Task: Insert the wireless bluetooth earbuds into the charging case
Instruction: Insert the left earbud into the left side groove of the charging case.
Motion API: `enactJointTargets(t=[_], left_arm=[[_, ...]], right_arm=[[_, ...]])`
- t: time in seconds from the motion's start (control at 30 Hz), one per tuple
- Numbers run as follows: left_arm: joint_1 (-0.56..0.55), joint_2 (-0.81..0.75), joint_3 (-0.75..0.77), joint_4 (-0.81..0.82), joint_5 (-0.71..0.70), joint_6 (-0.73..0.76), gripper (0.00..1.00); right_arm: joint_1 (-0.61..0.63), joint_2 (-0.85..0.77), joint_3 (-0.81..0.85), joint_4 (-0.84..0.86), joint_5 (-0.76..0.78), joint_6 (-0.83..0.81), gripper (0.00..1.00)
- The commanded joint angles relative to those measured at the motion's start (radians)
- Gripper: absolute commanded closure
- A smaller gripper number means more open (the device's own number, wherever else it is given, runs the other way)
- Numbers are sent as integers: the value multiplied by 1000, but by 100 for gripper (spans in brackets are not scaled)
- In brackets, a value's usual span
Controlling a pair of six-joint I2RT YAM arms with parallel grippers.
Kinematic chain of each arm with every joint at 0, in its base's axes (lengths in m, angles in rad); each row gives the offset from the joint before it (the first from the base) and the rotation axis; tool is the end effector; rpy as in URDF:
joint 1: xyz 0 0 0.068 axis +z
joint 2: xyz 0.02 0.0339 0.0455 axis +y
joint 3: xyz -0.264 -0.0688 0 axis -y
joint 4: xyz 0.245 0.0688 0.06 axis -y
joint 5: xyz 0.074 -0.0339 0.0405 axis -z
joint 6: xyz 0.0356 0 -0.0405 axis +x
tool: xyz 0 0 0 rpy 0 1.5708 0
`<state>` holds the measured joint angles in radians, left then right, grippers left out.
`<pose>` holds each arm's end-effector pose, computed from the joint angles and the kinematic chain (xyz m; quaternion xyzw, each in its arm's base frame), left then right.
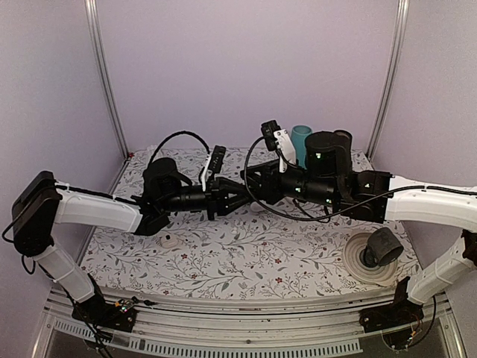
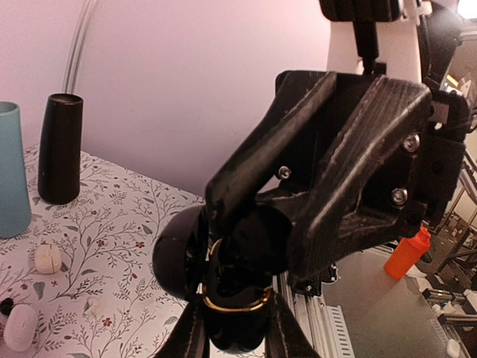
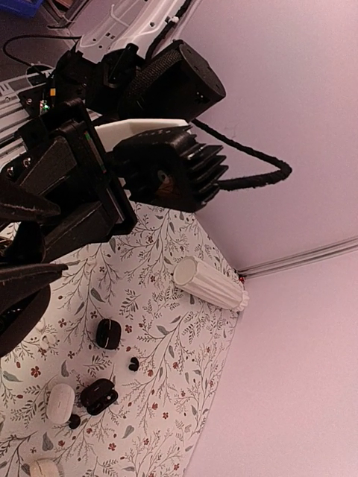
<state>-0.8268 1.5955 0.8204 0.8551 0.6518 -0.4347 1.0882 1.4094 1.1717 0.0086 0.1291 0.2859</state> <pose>0.2181 -0.2688 0.2570 0.3559 0.5844 -0.5859 0.4341 0.1601 0.2957 0.3499 -0.2683 0.7353 0.3544 0.5117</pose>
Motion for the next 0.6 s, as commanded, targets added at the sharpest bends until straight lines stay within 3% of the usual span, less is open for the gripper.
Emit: enactJointTargets(t=[0.0, 0.57], left_arm=[[-11, -31, 26, 2, 13, 20, 100], [-12, -55, 29, -8, 2, 28, 100]], right_arm=[[12, 8, 28, 5, 18, -17, 84], [18, 18, 29, -14, 51, -30, 84]])
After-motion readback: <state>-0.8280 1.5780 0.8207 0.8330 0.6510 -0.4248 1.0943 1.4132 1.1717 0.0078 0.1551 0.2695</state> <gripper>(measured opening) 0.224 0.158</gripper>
